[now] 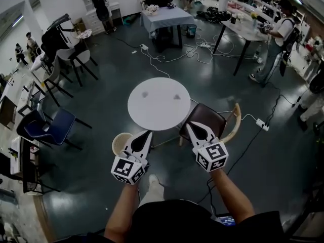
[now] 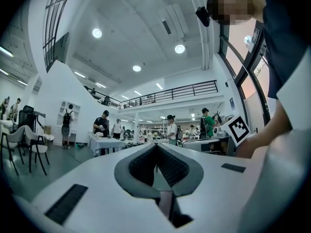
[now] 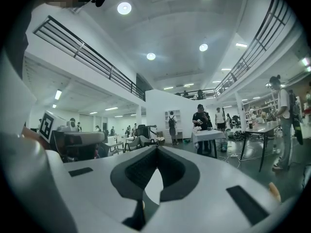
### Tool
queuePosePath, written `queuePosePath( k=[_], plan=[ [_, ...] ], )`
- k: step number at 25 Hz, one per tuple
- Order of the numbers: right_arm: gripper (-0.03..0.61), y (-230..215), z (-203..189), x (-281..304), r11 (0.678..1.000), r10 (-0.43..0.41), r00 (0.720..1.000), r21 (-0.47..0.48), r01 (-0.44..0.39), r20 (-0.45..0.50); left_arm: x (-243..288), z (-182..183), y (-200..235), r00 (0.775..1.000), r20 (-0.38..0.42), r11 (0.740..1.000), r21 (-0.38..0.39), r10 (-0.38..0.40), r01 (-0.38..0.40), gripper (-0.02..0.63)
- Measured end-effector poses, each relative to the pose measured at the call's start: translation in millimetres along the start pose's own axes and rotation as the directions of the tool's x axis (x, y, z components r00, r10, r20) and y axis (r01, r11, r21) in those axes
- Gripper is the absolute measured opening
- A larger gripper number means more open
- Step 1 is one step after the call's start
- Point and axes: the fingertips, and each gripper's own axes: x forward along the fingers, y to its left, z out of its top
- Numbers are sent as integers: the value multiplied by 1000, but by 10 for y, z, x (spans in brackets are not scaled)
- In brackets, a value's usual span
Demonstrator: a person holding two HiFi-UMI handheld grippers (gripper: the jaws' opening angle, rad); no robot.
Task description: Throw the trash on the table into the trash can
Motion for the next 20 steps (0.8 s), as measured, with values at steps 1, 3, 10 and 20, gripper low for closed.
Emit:
queuePosePath(
  k=[1, 3, 10, 20],
  plan=[
    [17, -31, -14, 73, 1000, -4, 1000, 0, 4, -4, 46, -14, 64, 1000, -2, 1000, -5, -2, 2, 15],
    [17, -85, -41, 227, 1000, -13, 1000, 4, 13, -10, 125, -38, 203, 1000, -8, 1000, -13, -5, 5, 15],
    [17, -300, 53, 820, 998, -59, 998, 7, 59, -29, 463, -29, 789, 999, -19, 999, -27, -47, 46, 15],
    [17, -231, -100, 1714, 995, -92, 989, -36, 89, -112, 622, -153, 1709, 995, -42, 994, -65, -89, 87, 15]
  ],
)
